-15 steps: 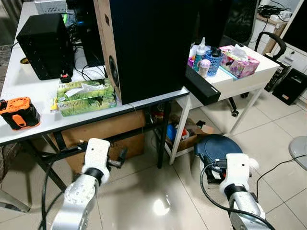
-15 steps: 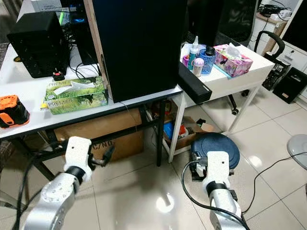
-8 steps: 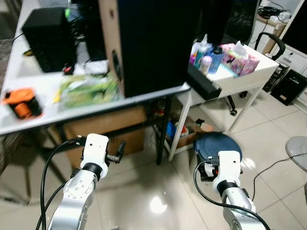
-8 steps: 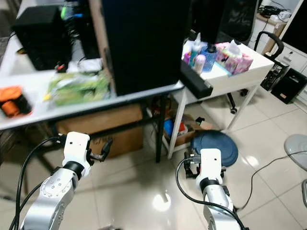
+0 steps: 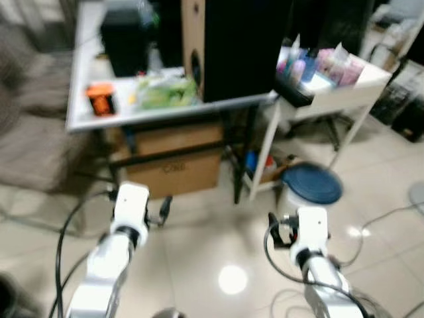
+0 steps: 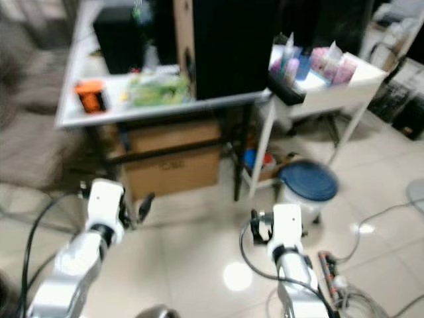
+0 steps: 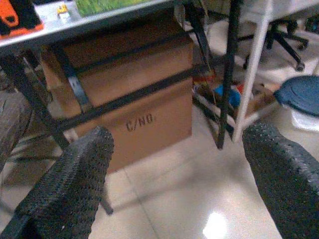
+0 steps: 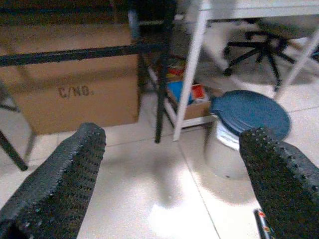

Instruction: Picking trash to rubbish bin

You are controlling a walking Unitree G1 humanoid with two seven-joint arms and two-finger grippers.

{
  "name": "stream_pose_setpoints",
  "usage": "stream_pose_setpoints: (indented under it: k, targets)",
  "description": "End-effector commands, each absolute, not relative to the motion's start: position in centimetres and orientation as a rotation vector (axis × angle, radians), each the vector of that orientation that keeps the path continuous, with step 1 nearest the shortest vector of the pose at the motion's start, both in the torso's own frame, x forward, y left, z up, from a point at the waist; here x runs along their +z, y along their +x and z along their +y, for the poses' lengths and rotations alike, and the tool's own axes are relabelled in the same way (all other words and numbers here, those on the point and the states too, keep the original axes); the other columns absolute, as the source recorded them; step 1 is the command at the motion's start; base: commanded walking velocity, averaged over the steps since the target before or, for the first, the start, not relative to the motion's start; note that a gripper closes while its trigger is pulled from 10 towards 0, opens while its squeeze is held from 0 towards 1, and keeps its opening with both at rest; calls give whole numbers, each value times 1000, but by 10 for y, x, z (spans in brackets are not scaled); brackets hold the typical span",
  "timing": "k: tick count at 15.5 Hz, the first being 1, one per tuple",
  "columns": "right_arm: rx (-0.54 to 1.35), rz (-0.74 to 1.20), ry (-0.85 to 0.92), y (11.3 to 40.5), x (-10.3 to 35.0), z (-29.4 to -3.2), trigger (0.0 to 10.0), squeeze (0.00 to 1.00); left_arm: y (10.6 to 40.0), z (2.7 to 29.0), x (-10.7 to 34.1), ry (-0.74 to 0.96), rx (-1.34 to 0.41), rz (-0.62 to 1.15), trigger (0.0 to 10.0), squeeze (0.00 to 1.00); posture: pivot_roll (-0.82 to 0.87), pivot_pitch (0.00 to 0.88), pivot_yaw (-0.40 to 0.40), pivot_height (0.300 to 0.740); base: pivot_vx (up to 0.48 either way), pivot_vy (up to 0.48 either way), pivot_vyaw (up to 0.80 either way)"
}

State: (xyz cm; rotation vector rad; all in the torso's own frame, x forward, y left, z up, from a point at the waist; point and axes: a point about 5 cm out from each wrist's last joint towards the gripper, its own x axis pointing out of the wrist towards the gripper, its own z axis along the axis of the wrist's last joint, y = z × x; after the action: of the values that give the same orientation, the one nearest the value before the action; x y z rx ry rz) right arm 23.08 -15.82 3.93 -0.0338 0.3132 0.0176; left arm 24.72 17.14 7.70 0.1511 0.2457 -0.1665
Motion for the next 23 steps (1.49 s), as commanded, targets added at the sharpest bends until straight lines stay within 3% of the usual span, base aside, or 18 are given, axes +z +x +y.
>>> stream_pose_setpoints:
  k: [1, 6, 23]
  targets:
    - [20, 305, -45, 233, 40, -158, 10000, 0, 251, 172, 84, 171, -167, 217, 10000, 0, -39, 0, -30, 740, -307, 0, 0]
    - [84, 291, -78, 239, 41, -148, 10000, 0, 250, 176, 84, 167, -141, 218, 10000, 0, -15, 0, -52, 740, -308, 0, 0]
    - [189, 268, -106, 254, 40, -132, 10000, 0, 240, 187, 86, 177, -82, 208, 10000, 0, 53, 0, -114, 740, -308, 0, 599]
